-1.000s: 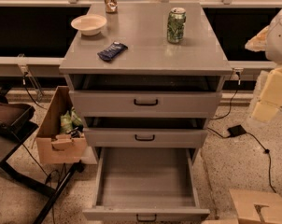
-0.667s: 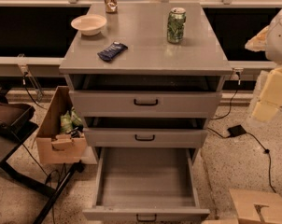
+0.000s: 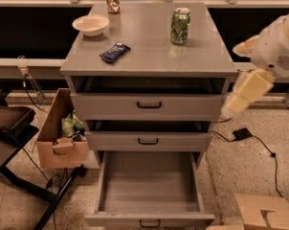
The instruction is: Place green can into bottom drawer
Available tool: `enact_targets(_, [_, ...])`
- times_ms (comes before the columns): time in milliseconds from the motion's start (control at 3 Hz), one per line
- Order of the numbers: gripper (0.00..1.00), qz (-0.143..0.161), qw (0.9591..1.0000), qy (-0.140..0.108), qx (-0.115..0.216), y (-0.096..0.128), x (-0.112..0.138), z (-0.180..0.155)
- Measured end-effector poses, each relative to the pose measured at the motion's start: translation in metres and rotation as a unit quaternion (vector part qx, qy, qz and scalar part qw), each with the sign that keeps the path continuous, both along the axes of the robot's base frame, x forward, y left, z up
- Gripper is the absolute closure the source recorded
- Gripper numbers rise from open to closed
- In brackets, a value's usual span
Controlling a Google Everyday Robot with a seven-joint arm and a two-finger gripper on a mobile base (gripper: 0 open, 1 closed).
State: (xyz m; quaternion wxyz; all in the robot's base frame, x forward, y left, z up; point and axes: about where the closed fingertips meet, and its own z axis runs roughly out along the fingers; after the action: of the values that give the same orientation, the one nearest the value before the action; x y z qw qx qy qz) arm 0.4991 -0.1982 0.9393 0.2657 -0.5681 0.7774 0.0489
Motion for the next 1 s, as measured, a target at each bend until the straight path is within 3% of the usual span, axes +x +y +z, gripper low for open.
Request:
enact_targets(333, [0.0,-0.021,0.9854,-0.069,0.154,0.018,0.087,0.006])
enact_targets(667, [0.0,-0.061,0.9487,-0.113,0.289,0.027,0.152,0.022])
enact_targets(1000, [0.0,-0.091,0.9296,-0.117,0.337,0.029,0.175,0.021])
